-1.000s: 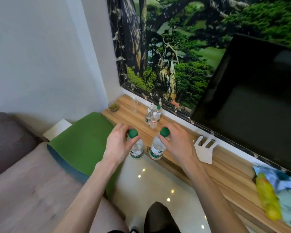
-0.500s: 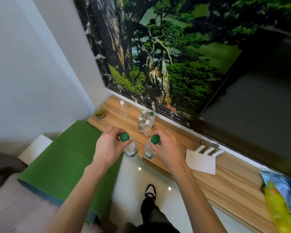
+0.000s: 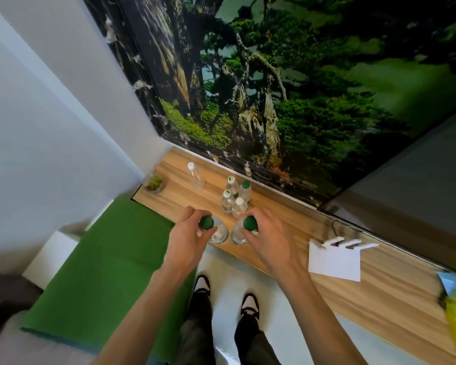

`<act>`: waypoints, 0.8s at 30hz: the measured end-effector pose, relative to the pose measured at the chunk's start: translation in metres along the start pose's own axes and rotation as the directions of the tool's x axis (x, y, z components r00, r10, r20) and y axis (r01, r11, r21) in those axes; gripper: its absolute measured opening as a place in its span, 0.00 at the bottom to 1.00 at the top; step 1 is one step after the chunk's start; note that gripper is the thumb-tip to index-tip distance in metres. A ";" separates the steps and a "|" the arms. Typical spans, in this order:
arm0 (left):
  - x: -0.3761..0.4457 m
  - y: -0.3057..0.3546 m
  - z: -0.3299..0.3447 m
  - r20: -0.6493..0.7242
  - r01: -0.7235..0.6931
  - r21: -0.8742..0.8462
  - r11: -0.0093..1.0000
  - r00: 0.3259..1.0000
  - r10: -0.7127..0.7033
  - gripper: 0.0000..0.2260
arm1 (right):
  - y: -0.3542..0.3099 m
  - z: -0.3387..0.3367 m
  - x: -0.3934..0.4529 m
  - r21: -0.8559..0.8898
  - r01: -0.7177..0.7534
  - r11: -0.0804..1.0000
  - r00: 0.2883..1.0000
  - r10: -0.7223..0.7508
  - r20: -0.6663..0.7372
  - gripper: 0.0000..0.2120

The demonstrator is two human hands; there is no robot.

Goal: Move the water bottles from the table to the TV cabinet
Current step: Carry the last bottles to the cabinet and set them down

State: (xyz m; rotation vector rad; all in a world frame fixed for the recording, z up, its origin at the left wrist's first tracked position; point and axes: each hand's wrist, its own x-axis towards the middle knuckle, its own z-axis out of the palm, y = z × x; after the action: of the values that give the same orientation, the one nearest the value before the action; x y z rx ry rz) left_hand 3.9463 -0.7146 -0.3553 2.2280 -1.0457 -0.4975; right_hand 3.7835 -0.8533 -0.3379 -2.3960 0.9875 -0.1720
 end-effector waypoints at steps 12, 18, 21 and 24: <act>0.092 -0.081 0.037 0.171 -0.055 -0.062 0.997 0.983 0.065 0.14 | 0.000 0.092 0.071 -0.110 -0.098 0.989 0.995 0.096 -0.023 0.18; 0.121 -0.145 0.091 0.172 -0.089 -0.075 0.993 0.980 0.101 0.18 | 0.042 0.167 0.102 -0.105 -0.160 0.981 0.986 0.155 -0.059 0.20; 0.138 -0.173 0.120 0.167 -0.070 -0.093 0.993 0.982 0.085 0.18 | 0.067 0.202 0.118 -0.106 -0.173 0.979 0.984 0.166 -0.067 0.20; 0.152 -0.196 0.145 0.187 -0.069 -0.120 0.990 0.978 0.091 0.17 | 0.086 0.233 0.128 -0.088 -0.188 0.978 0.982 0.184 -0.053 0.19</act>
State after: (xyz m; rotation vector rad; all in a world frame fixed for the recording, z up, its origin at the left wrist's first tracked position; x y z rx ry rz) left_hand 4.0659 -0.7911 -0.6047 2.0608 -1.1705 -0.7301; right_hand 3.8956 -0.8909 -0.5910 -2.3746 1.2591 -0.1134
